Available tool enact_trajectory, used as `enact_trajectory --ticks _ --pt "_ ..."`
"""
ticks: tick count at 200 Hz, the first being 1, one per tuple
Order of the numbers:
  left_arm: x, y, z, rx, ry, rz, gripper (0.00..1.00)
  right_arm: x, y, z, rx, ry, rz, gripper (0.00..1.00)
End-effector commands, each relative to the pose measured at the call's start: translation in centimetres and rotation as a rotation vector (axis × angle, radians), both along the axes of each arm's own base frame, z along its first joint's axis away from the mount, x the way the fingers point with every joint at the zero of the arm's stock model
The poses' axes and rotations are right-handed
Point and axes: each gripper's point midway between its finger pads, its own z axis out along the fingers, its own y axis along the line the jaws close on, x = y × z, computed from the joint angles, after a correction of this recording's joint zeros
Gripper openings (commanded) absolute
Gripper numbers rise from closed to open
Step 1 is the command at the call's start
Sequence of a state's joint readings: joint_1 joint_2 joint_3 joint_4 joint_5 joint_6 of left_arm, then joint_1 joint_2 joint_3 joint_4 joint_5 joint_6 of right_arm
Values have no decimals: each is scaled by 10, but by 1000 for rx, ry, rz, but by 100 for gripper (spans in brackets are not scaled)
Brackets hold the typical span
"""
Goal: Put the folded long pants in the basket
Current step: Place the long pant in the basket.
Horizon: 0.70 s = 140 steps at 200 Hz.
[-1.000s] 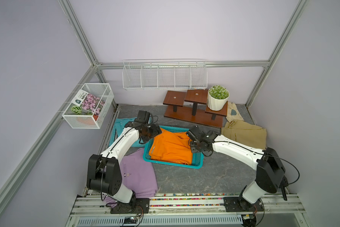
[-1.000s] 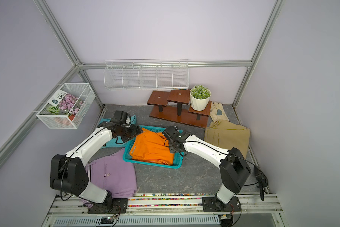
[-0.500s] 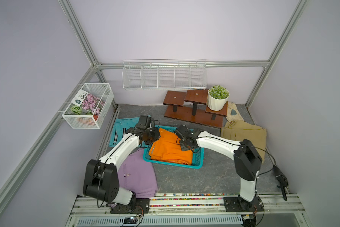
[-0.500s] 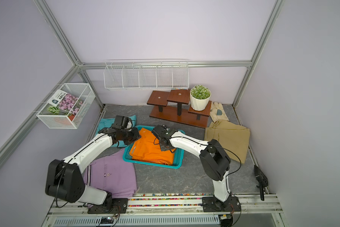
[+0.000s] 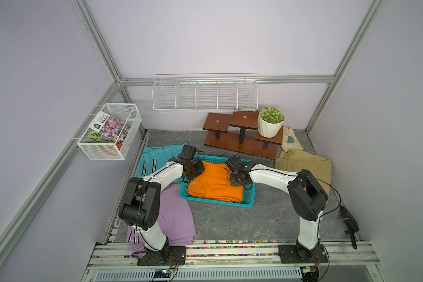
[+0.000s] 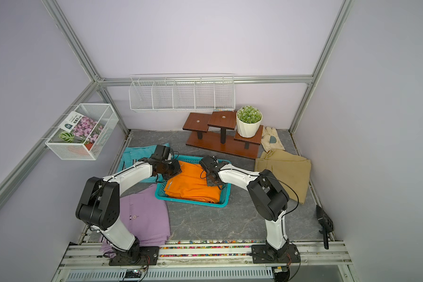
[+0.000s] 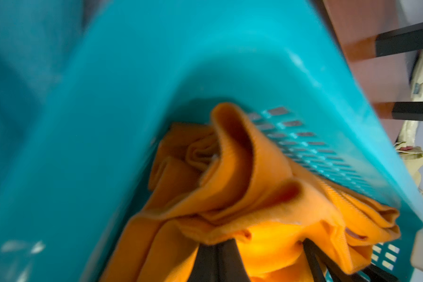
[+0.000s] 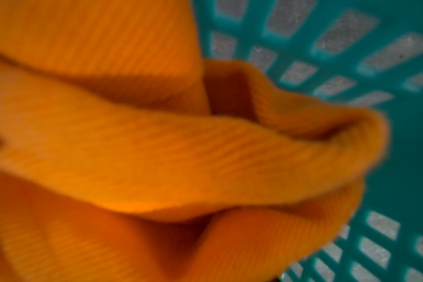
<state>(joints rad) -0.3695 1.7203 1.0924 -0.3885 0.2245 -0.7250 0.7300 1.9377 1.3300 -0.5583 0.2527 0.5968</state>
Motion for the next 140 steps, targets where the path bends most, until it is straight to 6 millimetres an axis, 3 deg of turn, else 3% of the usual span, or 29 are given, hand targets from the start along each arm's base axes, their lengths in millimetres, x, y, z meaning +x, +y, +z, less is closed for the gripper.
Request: enact_trajectory --ticks 1,46,72,103,129,140 --pt "-33 10 -70 104 161 16 0 -8 -58 -23 -129 82 -77 32" --pt "-41 -47 -60 73 135 -83 0 -2 -102 -18 -92 112 -150 32" --pt "-41 -45 -59 115 138 -46 0 6 -119 -9 -40 114 -169 34" --pt "-44 -37 -51 126 111 -21 0 15 -119 5 -36 97 -146 37" --pt "-37 -54 -22 66 48 -104 0 22 -120 12 -55 98 -150 37" --pt "-32 -64 1 37 -6 -148 0 23 -121 17 -47 79 -151 37"
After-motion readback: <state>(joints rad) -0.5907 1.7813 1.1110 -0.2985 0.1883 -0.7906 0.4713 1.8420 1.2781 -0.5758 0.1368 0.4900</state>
